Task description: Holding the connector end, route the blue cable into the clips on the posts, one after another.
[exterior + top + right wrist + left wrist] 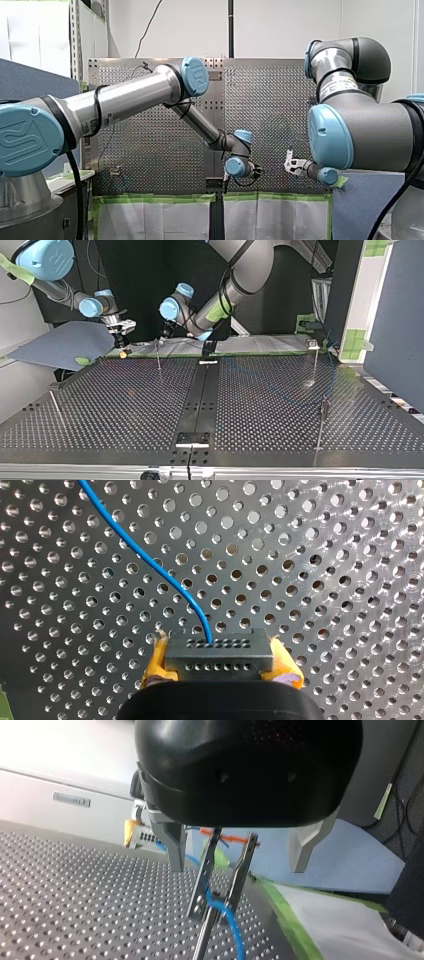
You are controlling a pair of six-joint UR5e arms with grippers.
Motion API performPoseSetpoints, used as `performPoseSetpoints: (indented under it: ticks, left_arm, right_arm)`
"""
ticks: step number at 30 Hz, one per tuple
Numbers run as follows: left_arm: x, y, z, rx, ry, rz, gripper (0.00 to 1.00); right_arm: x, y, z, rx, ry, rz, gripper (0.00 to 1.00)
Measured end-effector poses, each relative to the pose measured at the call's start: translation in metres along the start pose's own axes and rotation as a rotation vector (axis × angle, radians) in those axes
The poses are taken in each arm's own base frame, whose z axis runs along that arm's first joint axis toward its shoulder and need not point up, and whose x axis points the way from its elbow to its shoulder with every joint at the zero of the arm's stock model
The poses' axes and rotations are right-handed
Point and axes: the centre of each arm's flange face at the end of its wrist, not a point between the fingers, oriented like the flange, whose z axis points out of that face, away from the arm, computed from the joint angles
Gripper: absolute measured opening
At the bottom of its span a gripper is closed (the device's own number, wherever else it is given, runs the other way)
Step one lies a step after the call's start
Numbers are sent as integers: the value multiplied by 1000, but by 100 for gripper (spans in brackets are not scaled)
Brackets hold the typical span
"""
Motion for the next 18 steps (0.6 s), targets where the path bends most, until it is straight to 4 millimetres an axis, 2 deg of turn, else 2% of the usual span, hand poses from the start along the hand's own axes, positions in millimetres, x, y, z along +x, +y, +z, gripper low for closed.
performPoseSetpoints:
  ticks: [8,18]
  left_arm:
    - [5,-9,-6,22,7,-5,100]
    - [4,-9,-4,17,-5,-31,100]
  right_arm:
    - [0,0,0,0,-1,1,0]
    - [-1,0,0,0,-1,4,0]
